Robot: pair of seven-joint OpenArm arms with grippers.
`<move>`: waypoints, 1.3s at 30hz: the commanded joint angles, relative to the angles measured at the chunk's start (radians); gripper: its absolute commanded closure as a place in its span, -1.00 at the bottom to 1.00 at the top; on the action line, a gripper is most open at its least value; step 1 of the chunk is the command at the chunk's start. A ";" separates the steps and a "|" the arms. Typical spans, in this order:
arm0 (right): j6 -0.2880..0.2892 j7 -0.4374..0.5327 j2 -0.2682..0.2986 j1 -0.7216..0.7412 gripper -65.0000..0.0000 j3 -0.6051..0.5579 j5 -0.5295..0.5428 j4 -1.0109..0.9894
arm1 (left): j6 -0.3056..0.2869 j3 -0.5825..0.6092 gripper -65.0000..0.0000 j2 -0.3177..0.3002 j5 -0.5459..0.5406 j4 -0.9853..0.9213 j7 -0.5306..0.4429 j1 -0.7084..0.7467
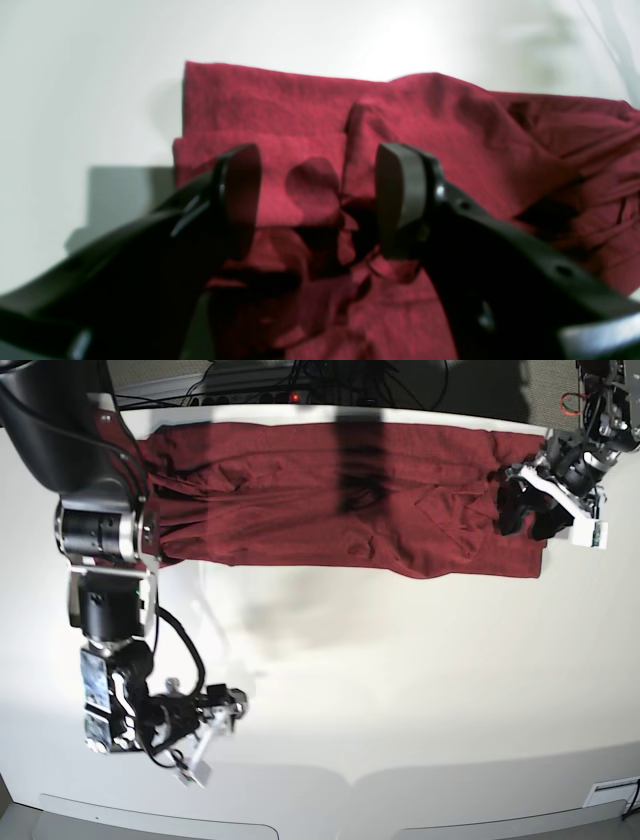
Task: Fold the T-shirt properly
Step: 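Retract the right gripper away from the shirt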
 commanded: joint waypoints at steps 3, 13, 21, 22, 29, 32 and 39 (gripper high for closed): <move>0.005 0.046 0.075 -0.028 0.05 0.041 0.012 0.015 | -0.009 -0.006 -0.10 -0.011 -0.012 0.048 -0.025 0.026; 0.005 0.169 0.216 -0.220 0.05 0.082 0.012 0.015 | -0.008 -0.006 -0.10 0.033 0.010 0.053 -0.026 0.051; 0.005 0.176 0.219 -0.247 0.04 0.082 0.012 0.015 | -0.009 -0.005 -0.10 0.100 0.077 0.053 -0.026 0.051; 0.005 0.183 0.219 -0.247 0.04 0.082 0.013 0.015 | -0.009 -0.005 -0.10 0.099 0.077 0.053 -0.026 0.051; 0.005 0.198 0.219 -0.247 0.05 0.082 0.012 0.015 | -0.008 0.006 0.14 0.105 0.077 0.053 -0.026 0.051; 0.005 0.198 0.219 -0.247 0.05 0.082 0.012 0.015 | -0.008 0.031 0.31 0.105 0.077 0.053 -0.026 0.051; 0.005 0.198 0.220 -0.247 0.04 0.082 0.012 0.015 | 0.034 0.047 1.00 0.105 0.142 0.052 -0.028 0.037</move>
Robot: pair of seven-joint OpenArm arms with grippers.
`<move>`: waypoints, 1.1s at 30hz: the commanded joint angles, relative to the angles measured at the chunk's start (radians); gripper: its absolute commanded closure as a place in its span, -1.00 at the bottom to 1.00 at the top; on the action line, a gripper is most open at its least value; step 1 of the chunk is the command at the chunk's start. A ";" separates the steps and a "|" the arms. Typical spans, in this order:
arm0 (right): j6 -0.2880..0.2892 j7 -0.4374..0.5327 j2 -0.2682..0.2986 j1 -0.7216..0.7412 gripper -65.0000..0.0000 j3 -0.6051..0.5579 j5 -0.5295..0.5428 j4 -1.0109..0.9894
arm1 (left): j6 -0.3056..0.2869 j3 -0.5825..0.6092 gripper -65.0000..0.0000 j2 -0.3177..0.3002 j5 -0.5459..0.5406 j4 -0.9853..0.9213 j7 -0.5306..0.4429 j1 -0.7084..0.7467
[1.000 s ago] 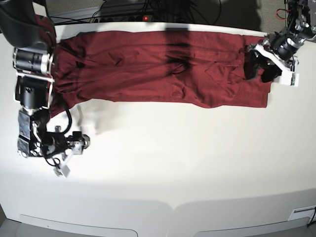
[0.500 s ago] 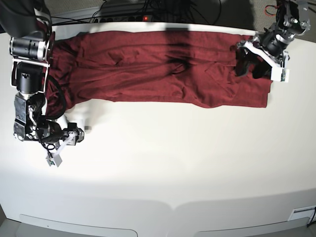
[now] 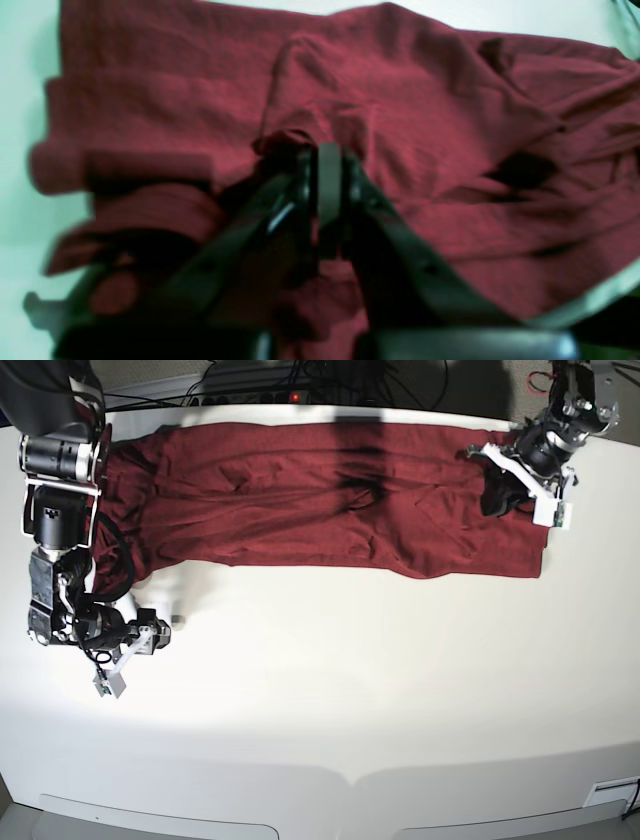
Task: Fold the T-shirt properly
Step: 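Retract the right gripper away from the shirt, then pull the held shirt end outward with the left gripper to straighten it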
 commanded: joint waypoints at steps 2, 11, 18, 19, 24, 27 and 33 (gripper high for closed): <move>0.004 0.004 0.013 0.025 0.05 0.000 -0.002 0.011 | 0.032 -0.004 1.00 -0.007 -0.004 0.018 -0.028 -0.003; 0.004 0.004 0.013 0.024 0.04 0.000 -0.002 0.011 | 0.040 -0.007 1.00 -0.071 -0.004 0.019 -0.031 -0.053; 0.004 0.004 0.013 0.024 0.04 0.000 -0.002 0.011 | 0.113 -0.007 1.00 -0.171 -0.002 0.019 -0.030 -0.085; 0.004 0.004 0.013 0.024 0.05 0.000 -0.002 0.011 | 0.113 -0.007 1.00 -0.184 0.010 0.019 -0.030 -0.085; 0.004 0.004 0.010 0.024 0.04 0.000 -0.002 0.011 | 0.128 -0.007 1.00 -0.214 0.099 0.019 -0.026 -0.085; 0.004 0.004 0.008 0.024 0.04 0.000 -0.002 0.011 | 0.128 -0.007 1.00 -0.214 0.101 0.019 -0.027 -0.082; 0.004 0.003 0.008 0.024 0.04 0.000 -0.002 0.011 | 0.128 -0.007 0.89 -0.214 0.151 0.019 -0.008 -0.082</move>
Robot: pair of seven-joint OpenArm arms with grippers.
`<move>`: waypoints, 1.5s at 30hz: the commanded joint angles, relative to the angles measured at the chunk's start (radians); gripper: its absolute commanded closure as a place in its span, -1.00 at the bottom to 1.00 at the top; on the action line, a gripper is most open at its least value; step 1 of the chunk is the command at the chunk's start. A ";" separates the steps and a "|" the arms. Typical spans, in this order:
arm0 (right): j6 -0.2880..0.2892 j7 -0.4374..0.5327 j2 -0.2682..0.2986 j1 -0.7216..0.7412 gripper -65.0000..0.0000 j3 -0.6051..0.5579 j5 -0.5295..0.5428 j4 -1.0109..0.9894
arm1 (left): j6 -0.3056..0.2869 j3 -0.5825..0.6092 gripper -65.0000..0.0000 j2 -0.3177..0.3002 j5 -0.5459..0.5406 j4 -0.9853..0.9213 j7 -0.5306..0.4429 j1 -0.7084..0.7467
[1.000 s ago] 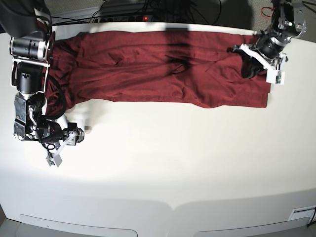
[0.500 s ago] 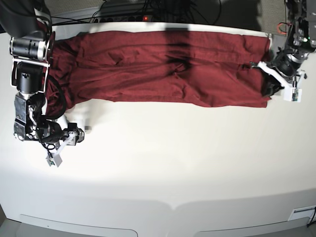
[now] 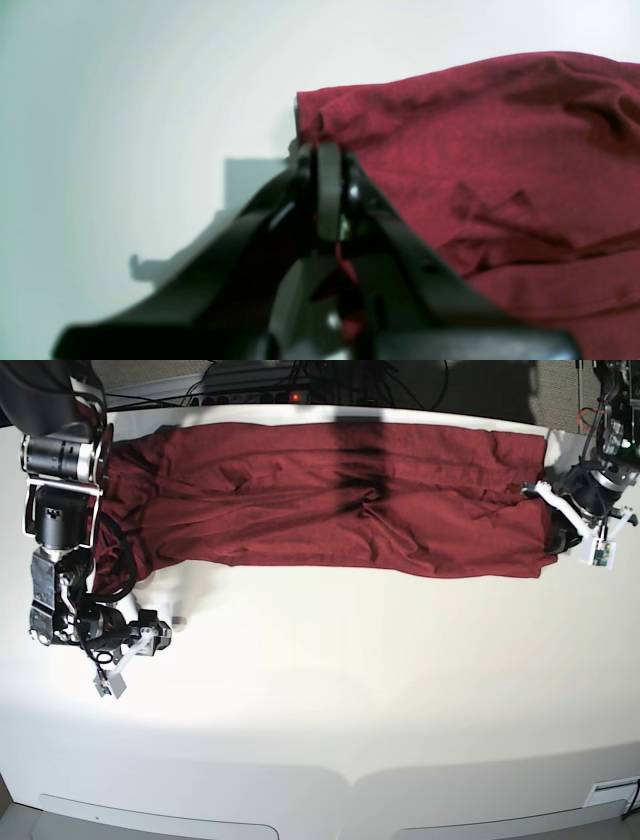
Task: Fold the T-shirt properly
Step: 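Pull the held shirt end outward with the left gripper to straighten it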
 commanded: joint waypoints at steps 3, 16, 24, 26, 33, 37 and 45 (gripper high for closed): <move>0.004 0.003 0.013 0.025 0.04 0.000 -0.002 0.011 | 0.004 -0.007 0.38 -0.017 0.045 0.019 0.004 -0.003; 0.004 -0.002 0.013 0.025 0.04 0.000 -0.003 0.011 | 0.024 -0.007 0.18 -0.121 -0.241 0.005 0.079 0.000; 0.004 -0.012 0.014 0.025 0.04 0.000 -0.003 0.011 | -0.143 -0.007 0.19 -0.178 -0.488 -0.161 0.135 -0.006; 0.004 -0.012 0.014 0.025 0.05 0.000 -0.003 0.011 | -0.171 -0.007 0.19 -0.178 -0.534 -0.228 0.137 -0.019; 0.004 -0.013 0.014 0.025 0.04 0.000 -0.003 0.011 | -0.378 -0.007 0.19 -0.178 -0.837 -0.445 0.340 -0.134; 0.004 -0.013 0.014 0.025 0.05 0.000 -0.003 0.011 | -0.382 -0.006 0.19 -0.177 -0.936 -0.500 0.448 -0.167; 0.004 -0.013 0.014 0.025 0.04 0.000 -0.003 0.011 | -0.382 -0.005 0.25 -0.109 -0.932 -0.505 0.436 -0.168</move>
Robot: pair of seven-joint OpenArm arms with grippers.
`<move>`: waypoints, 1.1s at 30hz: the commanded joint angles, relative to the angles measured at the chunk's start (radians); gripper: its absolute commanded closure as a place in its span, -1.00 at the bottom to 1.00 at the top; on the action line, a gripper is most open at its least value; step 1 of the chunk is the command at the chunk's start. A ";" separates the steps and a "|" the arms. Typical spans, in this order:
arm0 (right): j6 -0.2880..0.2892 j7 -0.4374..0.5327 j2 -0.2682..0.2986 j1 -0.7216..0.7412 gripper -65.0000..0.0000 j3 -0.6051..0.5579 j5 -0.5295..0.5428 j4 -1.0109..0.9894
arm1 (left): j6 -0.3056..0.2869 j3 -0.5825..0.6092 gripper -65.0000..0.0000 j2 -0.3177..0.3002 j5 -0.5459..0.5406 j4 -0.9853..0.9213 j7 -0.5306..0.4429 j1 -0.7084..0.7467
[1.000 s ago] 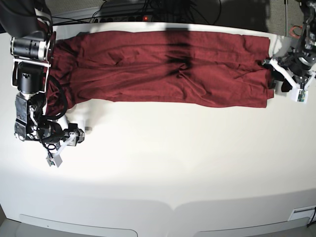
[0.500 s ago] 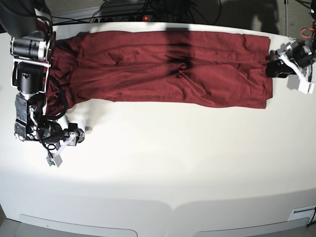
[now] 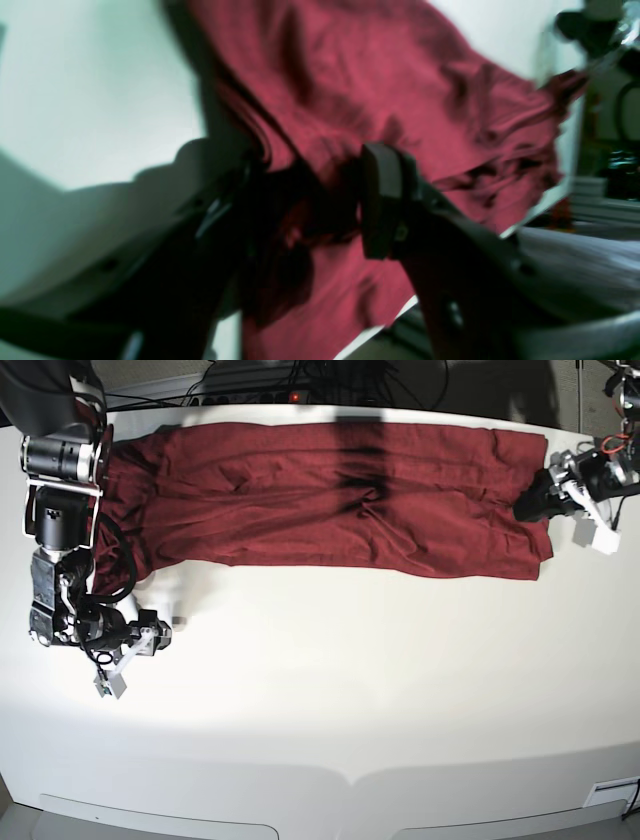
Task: Fold the T-shirt properly
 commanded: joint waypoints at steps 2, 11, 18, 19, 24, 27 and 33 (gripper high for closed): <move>0.004 -0.006 0.014 0.023 0.04 0.000 -0.003 0.011 | -0.009 -0.006 0.37 0.003 0.010 0.008 0.001 -0.003; 0.004 -0.027 0.014 0.023 0.05 0.000 -0.003 0.011 | -0.009 -0.007 1.00 -0.022 0.078 0.008 -0.043 -0.003; 0.004 -0.030 0.014 0.023 0.05 0.000 0.002 0.011 | 0.073 -0.007 1.00 -0.158 0.220 0.008 -0.189 -0.003; 0.004 -0.030 0.014 0.023 0.05 0.000 0.006 0.011 | 0.081 -0.007 1.00 -0.172 0.237 0.008 -0.200 -0.003; 0.004 -0.030 0.014 0.023 0.05 0.000 0.009 0.011 | 0.130 -0.007 1.00 -0.222 0.286 0.008 -0.232 -0.008; 0.004 -0.030 0.014 0.023 0.05 0.000 0.009 0.011 | 0.132 -0.007 1.00 -0.233 0.286 0.008 -0.232 -0.009; 0.004 -0.030 0.014 0.023 0.05 0.000 0.009 0.011 | 0.131 -0.007 1.00 -0.233 0.290 0.008 -0.232 -0.009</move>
